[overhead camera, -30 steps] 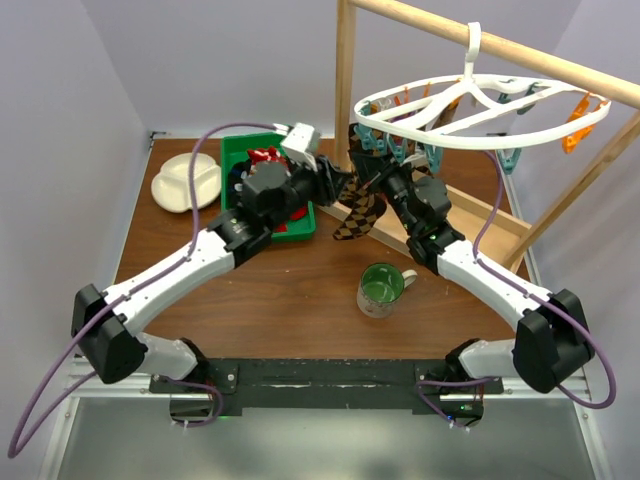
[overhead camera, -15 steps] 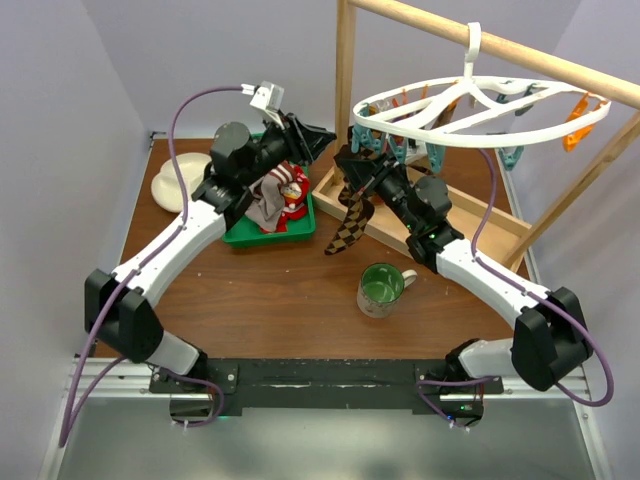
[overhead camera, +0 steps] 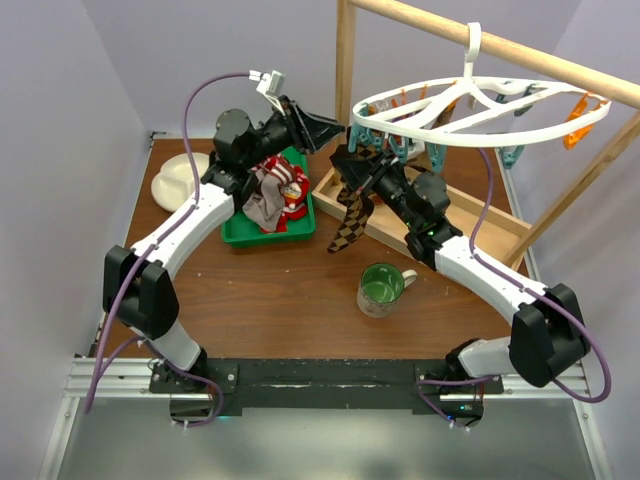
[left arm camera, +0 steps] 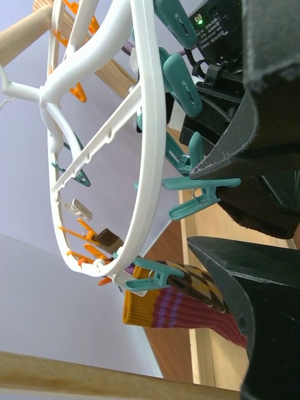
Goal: Remove the socks clipped to the hanger
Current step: Remove the sock from the hanger.
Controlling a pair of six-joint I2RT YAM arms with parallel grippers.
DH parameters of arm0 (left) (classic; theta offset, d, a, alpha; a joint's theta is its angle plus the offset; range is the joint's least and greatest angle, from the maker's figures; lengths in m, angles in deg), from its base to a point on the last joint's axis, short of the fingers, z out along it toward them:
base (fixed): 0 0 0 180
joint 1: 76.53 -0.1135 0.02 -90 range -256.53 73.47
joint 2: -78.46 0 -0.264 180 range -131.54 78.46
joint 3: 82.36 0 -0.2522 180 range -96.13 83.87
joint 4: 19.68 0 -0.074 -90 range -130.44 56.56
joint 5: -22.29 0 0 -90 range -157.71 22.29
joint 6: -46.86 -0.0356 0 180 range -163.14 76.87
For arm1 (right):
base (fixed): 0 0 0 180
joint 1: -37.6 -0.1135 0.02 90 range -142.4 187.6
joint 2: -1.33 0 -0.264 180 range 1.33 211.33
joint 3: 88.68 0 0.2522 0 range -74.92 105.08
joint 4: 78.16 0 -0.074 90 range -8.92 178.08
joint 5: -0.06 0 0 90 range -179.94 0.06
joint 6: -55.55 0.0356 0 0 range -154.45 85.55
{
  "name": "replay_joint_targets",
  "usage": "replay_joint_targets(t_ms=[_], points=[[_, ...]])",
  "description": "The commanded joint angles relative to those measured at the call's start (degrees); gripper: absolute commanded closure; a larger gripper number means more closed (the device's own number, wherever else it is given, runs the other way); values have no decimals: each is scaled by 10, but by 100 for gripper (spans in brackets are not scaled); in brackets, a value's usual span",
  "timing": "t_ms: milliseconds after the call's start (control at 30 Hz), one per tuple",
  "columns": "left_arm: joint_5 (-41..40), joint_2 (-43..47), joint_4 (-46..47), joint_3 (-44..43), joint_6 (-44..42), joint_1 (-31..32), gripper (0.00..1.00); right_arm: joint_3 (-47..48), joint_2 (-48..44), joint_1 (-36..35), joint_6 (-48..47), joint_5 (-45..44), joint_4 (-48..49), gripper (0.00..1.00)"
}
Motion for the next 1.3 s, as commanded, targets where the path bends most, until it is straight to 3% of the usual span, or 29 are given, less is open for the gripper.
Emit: replay_joint_targets(t_ms=[0,1000,1267], points=[[47,-19,47,-35,40,-10,54,28,1,-1,3,18,-1,99],[95,-102,103,-87,98,-8,49,39,0,-2,-9,15,-20,100],[103,-113,110,-92,102,1,43,41,3,-1,-9,15,-19,100]])
